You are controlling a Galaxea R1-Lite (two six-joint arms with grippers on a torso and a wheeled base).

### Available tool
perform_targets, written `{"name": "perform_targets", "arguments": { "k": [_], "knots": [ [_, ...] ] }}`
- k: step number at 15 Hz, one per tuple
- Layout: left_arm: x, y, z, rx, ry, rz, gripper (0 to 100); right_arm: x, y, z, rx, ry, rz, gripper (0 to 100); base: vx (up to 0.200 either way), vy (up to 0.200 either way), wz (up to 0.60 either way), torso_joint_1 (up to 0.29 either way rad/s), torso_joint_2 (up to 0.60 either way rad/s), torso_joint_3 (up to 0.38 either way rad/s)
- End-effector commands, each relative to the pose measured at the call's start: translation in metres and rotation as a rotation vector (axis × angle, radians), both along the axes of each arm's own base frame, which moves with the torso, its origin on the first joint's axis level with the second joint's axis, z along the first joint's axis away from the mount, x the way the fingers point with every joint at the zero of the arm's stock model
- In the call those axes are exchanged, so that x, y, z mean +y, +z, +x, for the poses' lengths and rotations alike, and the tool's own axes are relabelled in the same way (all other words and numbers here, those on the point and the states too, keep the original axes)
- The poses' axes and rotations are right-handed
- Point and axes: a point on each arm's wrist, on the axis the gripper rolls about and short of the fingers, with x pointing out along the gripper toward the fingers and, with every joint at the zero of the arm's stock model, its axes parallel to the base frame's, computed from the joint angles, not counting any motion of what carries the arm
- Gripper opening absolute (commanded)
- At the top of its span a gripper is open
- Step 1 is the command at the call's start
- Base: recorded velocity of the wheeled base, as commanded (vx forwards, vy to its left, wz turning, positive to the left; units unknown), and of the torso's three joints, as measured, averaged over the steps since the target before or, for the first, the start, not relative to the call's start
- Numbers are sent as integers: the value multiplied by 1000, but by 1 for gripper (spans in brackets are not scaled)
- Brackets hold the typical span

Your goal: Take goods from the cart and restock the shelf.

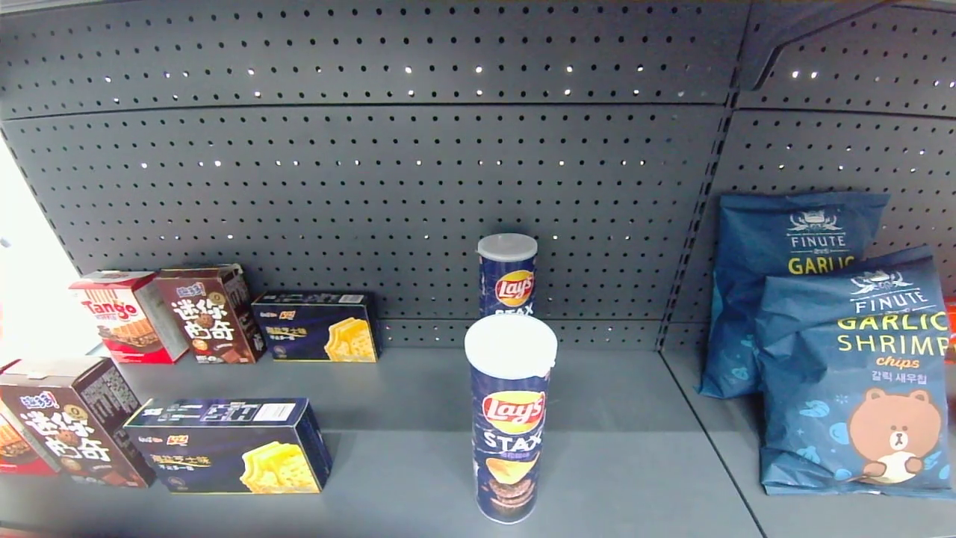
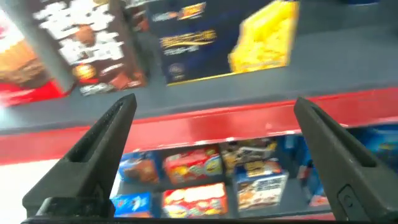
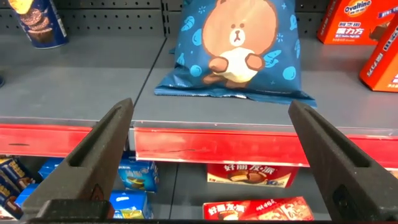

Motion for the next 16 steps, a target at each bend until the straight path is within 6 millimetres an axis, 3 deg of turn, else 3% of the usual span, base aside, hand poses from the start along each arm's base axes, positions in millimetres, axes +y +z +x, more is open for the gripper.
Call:
{"name": "perform_targets", "arguments": {
  "k": [1, 16],
  "knots": [
    [1, -2, -6, -70, -13, -52, 100, 0, 0, 0, 2, 0, 1, 100, 0, 0, 0, 0, 0, 0],
    [1, -2, -6, -70, -18, -45, 100, 0, 0, 0, 1, -1, -7, 100, 0, 0, 0, 0, 0, 0]
  ]
}}
